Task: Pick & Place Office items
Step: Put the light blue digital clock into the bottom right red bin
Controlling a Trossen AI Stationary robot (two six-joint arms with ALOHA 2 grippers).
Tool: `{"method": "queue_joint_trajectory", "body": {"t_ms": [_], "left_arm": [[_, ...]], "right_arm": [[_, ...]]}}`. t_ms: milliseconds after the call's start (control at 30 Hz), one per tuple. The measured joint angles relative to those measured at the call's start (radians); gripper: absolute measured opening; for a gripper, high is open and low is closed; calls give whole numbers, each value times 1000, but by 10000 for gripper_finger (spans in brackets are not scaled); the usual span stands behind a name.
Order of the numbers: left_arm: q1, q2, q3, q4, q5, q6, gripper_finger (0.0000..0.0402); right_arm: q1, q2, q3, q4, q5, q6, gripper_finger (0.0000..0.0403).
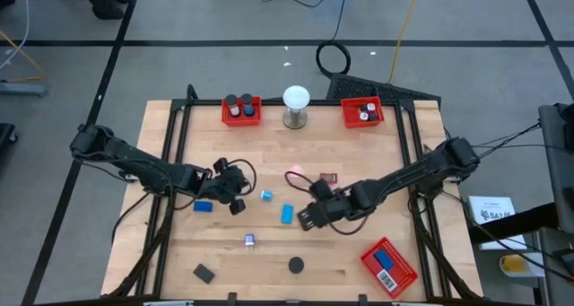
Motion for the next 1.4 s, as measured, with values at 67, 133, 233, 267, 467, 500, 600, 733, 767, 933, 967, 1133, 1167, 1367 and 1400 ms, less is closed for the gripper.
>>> {"method": "queue_joint_trajectory", "body": {"t_ms": [67,133,233,267,467,500,600,733,767,933,967,1133,1167,1367,1400], "left_arm": [[0,-1,-28,42,-31,-7,4],[0,-15,-79,124,-32,-5,3],[-8,-63,-184,304,12,-6,5],[-12,-76,-225,371,29,-8,3],[-24,-210,-424,635,45,-52,5],[-24,-229,-442,637,44,-52,3],[-24,-285,-469,639,41,-52,4],[-24,-319,-483,619,35,-53,8],[-24,-322,-482,619,35,-52,7],[-24,-325,-482,610,35,-51,5],[-24,-324,-482,609,35,-49,8],[-24,-323,-482,594,43,-39,5],[-24,-323,-482,588,43,-39,3],[-24,-323,-482,581,43,-39,10],[-24,-323,-482,580,43,-37,8]], "right_arm": [[0,59,64,-3,-2,54,53],[-1,122,127,-39,-2,113,53],[-8,204,205,-51,-4,200,64],[-10,223,224,-54,-4,229,71],[-34,287,246,-41,-6,344,148],[-39,291,246,-49,-3,351,164],[-58,295,246,-55,-3,351,213],[-88,319,249,-35,-3,340,264],[-91,328,248,-34,-6,336,273],[-105,382,249,-3,-99,325,285],[-104,389,249,-20,-107,330,283],[-99,408,249,-23,-108,347,265],[-99,408,249,-36,-108,350,260],[-99,381,249,-224,-104,371,221],[-99,376,249,-250,-102,371,215]]}}
